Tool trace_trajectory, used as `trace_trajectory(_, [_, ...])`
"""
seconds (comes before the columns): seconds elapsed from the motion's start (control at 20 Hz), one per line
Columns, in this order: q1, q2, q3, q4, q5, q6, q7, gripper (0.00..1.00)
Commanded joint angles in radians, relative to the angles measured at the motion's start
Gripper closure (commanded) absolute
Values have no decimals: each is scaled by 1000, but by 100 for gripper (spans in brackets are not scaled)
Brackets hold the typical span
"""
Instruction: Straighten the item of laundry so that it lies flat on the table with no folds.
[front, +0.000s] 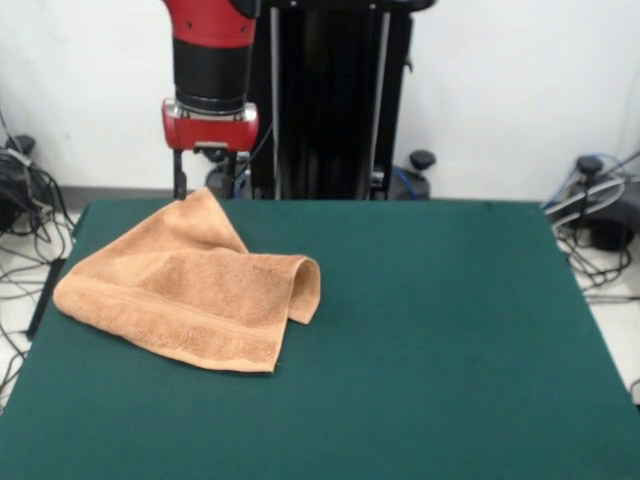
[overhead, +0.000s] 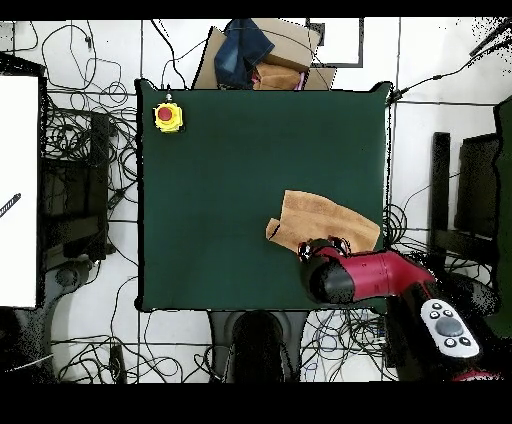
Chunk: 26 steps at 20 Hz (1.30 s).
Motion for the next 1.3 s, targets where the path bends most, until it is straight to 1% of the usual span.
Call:
trace_trajectory(0.05, [41, 78, 42, -72, 11, 34, 44, 0])
trace_trajectory(0.2, [61, 116, 32, -87, 1, -56, 93, 0])
trace_trajectory(0.3, [93, 126, 0, -93, -5, -118, 134, 0])
trace_trajectory(0.45, [123, 126, -33, -94, -2, -168, 161, 0])
trace_trajectory(0.55, [130, 135, -40, -102, 7, -186, 163, 0])
trace_trajectory(0.75, [170, 180, -85, -142, 26, -241, 175, 0])
trace_trajectory(0.9, [176, 162, -92, -122, 42, -271, 172, 0])
trace_trajectory(1.1, [156, 129, -75, -99, 56, -259, 150, 0])
trace_trajectory(1.3, [169, 169, -103, -133, 60, -293, 152, 0])
